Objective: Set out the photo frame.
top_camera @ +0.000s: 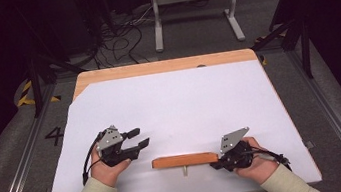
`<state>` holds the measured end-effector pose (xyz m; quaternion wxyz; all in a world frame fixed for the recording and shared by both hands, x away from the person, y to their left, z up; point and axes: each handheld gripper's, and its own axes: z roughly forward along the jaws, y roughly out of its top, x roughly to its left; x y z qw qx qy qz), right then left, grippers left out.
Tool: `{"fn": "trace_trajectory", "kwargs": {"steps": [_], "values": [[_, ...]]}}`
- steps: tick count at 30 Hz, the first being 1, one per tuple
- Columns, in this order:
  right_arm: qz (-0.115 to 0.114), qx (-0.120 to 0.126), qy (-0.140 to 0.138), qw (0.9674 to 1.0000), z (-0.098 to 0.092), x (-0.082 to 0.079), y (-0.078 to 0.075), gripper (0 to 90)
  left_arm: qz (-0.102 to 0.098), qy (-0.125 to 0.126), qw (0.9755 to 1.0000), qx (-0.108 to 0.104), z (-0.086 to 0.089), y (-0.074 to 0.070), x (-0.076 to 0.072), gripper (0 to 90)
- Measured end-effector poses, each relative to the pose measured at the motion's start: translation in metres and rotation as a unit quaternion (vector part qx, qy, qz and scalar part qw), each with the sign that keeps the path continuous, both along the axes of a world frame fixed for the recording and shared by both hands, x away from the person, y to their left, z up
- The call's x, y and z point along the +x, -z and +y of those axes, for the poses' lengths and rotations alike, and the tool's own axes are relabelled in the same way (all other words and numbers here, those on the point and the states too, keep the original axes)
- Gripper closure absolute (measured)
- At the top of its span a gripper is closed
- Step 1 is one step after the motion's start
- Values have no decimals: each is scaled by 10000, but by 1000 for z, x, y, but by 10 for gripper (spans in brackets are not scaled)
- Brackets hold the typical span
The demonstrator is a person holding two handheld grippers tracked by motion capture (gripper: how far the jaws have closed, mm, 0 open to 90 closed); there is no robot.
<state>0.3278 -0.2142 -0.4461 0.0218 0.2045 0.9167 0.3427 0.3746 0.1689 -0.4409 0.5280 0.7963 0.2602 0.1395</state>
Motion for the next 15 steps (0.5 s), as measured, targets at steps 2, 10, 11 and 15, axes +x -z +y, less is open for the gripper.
{"fn": "trace_trajectory", "kwargs": {"steps": [2,10,11,15], "values": [[69,-11,68,10000,0,2,1,900,-6,5,10000,-8,0,0,0,468],[42,62,292,9995,0,9,2,900,-22,-25,10000,3,1,0,-1,467],[39,68,337,9994,0,10,2,900,-21,-27,10000,9,1,0,-1,467],[25,165,500,9986,0,19,3,900,-1,-34,10000,0,2,0,-1,467]]}}
